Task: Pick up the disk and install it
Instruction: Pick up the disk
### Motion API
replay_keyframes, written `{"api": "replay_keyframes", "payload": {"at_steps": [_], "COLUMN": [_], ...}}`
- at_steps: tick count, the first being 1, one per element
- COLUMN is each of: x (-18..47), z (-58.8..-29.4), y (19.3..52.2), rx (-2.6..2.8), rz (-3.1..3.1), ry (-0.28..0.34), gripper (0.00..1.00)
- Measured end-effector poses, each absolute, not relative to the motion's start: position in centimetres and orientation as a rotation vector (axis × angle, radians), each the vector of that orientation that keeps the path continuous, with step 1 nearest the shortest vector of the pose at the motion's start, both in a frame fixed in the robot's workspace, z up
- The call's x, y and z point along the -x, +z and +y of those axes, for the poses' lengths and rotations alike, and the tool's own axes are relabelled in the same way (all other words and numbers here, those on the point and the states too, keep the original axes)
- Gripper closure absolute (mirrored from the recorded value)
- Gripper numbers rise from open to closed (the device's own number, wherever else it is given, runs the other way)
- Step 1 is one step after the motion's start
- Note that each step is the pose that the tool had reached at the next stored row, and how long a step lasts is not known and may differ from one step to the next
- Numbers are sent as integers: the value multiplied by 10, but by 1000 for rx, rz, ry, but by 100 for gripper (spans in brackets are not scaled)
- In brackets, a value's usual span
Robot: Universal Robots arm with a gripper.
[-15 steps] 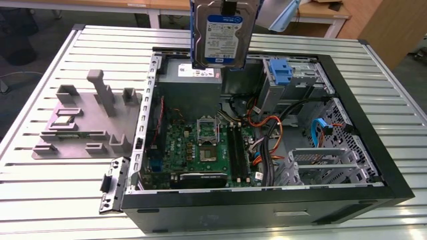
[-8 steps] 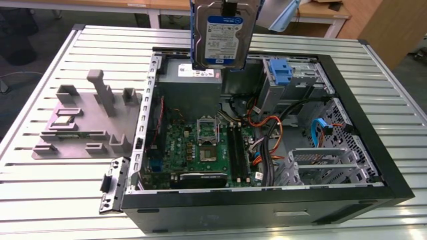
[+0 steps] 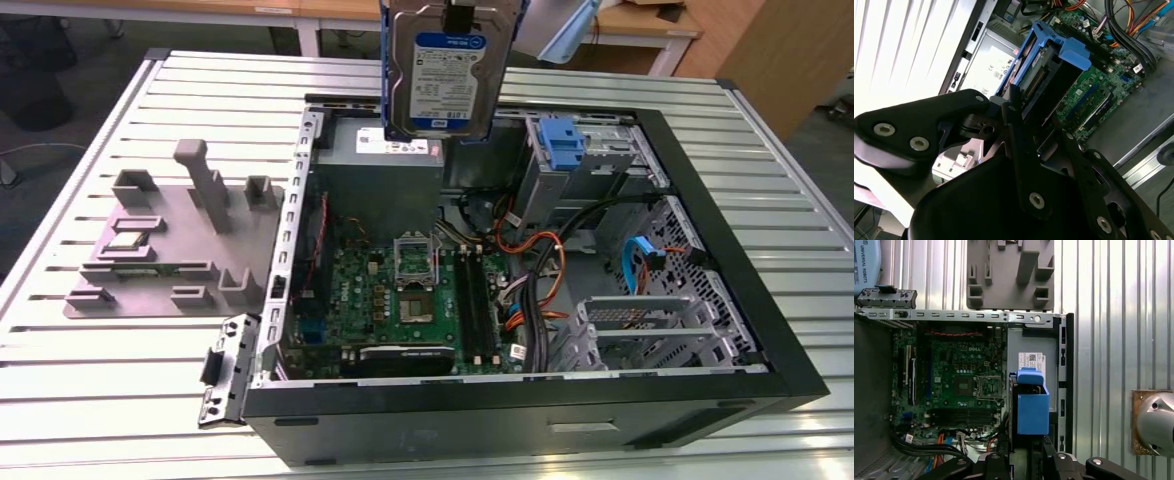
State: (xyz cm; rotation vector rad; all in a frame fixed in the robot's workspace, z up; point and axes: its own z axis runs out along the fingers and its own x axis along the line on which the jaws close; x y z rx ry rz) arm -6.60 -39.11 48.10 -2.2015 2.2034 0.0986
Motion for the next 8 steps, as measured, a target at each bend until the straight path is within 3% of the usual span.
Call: {"api": "replay_keyframes", "payload": {"at_steps": [8], "x": [66], "z": [-393], "y": [481], "rx": [2202], "rz": [2203], "ry": [99], "gripper": [65]}}
